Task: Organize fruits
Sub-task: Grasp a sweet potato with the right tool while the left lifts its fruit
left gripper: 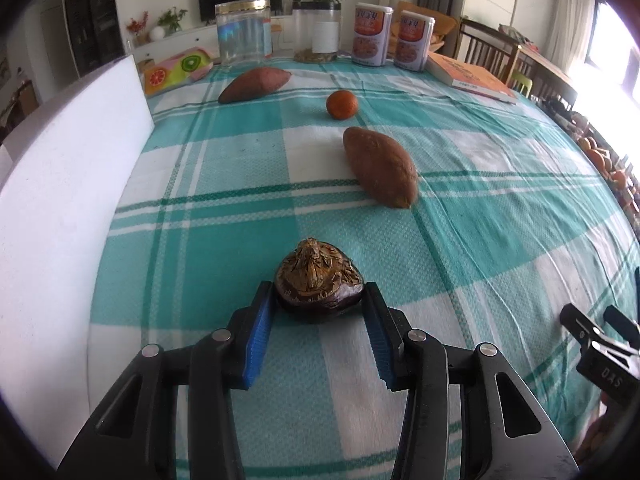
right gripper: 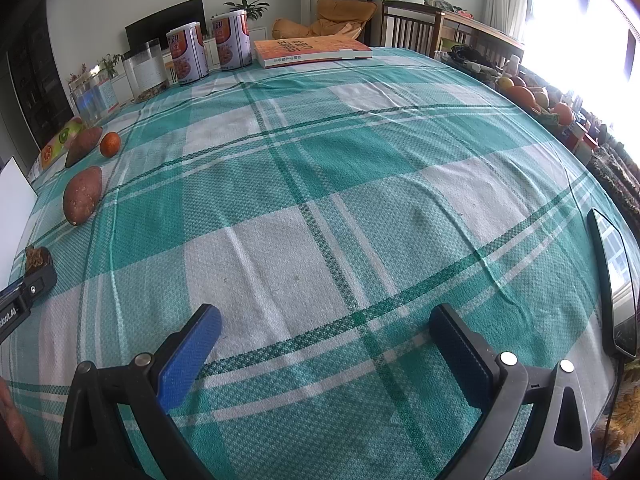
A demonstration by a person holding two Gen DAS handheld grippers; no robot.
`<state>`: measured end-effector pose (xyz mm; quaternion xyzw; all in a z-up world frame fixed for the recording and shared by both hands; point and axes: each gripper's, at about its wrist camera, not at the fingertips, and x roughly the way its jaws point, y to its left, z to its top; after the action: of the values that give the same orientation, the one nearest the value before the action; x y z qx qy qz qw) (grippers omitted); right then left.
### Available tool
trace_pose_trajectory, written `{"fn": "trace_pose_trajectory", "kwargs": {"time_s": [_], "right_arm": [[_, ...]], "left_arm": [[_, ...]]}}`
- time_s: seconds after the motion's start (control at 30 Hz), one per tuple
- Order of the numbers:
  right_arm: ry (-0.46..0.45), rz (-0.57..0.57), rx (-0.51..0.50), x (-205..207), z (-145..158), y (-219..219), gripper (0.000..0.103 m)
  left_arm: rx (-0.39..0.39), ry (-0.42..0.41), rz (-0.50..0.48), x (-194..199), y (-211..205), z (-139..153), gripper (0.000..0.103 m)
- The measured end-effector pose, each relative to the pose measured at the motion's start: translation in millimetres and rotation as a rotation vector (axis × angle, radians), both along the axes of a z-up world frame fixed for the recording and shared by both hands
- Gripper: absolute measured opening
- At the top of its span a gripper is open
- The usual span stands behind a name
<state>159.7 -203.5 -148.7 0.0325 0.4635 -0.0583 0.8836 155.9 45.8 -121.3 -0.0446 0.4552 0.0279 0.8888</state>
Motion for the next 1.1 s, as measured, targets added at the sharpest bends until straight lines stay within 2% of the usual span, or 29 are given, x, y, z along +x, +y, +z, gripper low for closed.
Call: {"fn": "trace_pose_trajectory", "kwargs": {"time_s": [0.17,0.27,0.3,0.43,0.5,0.6,0.73,0.8,0.83,0.97,1.0,1.03,1.1], "right_arm": [[0.0,0.0,0.0,0.0,0.0,0.1,0.103],[0.0,0.0,0.001,-0.1,0.1,0.1,0.103],[0.001,0.0,-0.001,-0.1,0.1,0.1,0.103],[0.019,0.015,-0.003,1.4,0.0,1.4,0.103],[0.091,0.05,0.02,12.4,2.0,4.6,0.103],[0.092,0.176,0.129,39.1,16.9,31.2,0.103],[0.07,0.424,0.258,81.9,42.3,102.9,0.103],[0.102,0.506,0.222,102.8,41.3,143.3,0.101],[0.112,0.53,0.186,110.5,38.3,161.0,0.093],[0.225,0.581,0.094,130.6,12.6,207.2,0.077],[0.213,0.57,0.065,130.1,10.8,210.0,0.071],[0.195,0.56,0.039,129.1,11.3,210.5,0.057],[0.194,0.539,0.043,126.1,13.0,202.0,0.041]], "left_arm": [[0.02,-0.008,-0.038,-35.8,2.2,-1.0,0.051],[0.042,-0.021,-0.037,-41.3,3.9,-5.8,0.081],[0.048,-0.035,-0.032,-43.1,4.7,-7.2,0.085],[0.05,-0.032,-0.029,-41.6,4.4,-7.8,0.089],[0.05,-0.031,-0.031,-41.0,4.0,-8.2,0.09],[0.049,-0.031,-0.03,-41.0,3.7,-8.4,0.091],[0.05,-0.031,-0.031,-41.0,3.7,-8.5,0.091],[0.05,-0.031,-0.031,-41.0,3.6,-8.4,0.091],[0.05,-0.031,-0.031,-41.0,3.6,-8.4,0.091],[0.05,-0.03,-0.031,-40.9,3.6,-8.3,0.091],[0.05,-0.03,-0.031,-40.9,3.5,-8.3,0.091],[0.05,-0.03,-0.031,-41.0,3.5,-8.3,0.091],[0.05,-0.03,-0.031,-41.0,3.5,-8.3,0.091]]}}
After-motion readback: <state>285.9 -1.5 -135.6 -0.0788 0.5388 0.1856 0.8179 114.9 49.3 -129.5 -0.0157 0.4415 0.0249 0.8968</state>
